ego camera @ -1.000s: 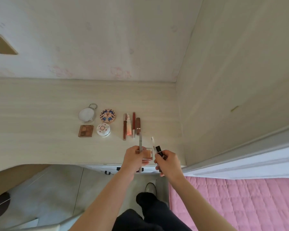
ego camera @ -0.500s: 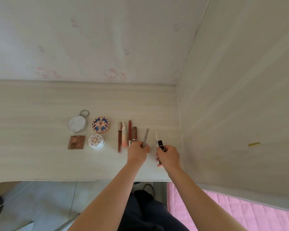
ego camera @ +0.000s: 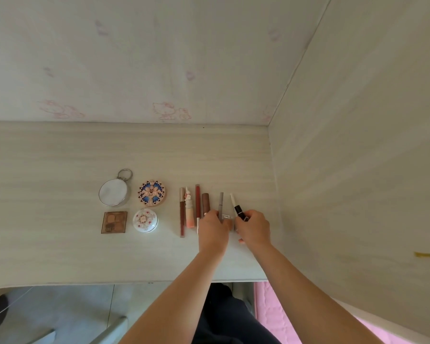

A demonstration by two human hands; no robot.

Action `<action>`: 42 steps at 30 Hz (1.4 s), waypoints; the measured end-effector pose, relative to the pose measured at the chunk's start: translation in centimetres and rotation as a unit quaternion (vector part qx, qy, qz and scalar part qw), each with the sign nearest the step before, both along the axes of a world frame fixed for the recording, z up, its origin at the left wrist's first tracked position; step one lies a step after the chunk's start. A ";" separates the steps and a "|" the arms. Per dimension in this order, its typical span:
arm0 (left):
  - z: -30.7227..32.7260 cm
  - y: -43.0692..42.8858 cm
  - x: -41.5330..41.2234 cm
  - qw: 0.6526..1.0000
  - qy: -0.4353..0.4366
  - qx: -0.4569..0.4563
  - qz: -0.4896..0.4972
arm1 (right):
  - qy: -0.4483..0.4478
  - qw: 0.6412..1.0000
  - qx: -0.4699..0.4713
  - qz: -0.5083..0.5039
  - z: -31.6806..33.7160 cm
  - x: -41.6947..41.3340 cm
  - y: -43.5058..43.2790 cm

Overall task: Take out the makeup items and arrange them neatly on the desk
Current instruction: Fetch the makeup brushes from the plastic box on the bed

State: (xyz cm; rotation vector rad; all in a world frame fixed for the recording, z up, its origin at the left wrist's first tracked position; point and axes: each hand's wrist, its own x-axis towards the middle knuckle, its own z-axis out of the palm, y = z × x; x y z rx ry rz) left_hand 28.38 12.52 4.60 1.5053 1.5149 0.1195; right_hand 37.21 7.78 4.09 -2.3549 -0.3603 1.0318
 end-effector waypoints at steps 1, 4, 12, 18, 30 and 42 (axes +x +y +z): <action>0.2 0.0 0.1 1.000 0.000 0.001 -0.004 | -0.002 1.000 0.000 0.000 -0.1 0.0 0.2; 0.6 0.1 0.3 1.000 0.005 0.011 -0.028 | -0.015 1.000 0.004 -0.003 -0.4 0.0 0.7; 0.4 0.6 0.1 0.993 0.064 0.056 -0.083 | -0.012 1.000 -0.004 0.016 -0.9 -0.2 1.7; -0.2 1.1 -0.4 0.994 0.065 0.042 -0.074 | -0.022 0.999 -0.004 0.030 -0.9 0.1 2.2; 0.0 2.7 -2.4 0.978 0.108 0.117 -0.136 | -0.046 0.996 -0.001 0.072 0.4 -1.1 3.0; -0.3 3.3 -3.6 0.949 0.127 0.197 -0.209 | -0.038 0.993 -0.043 0.103 0.7 -1.1 3.8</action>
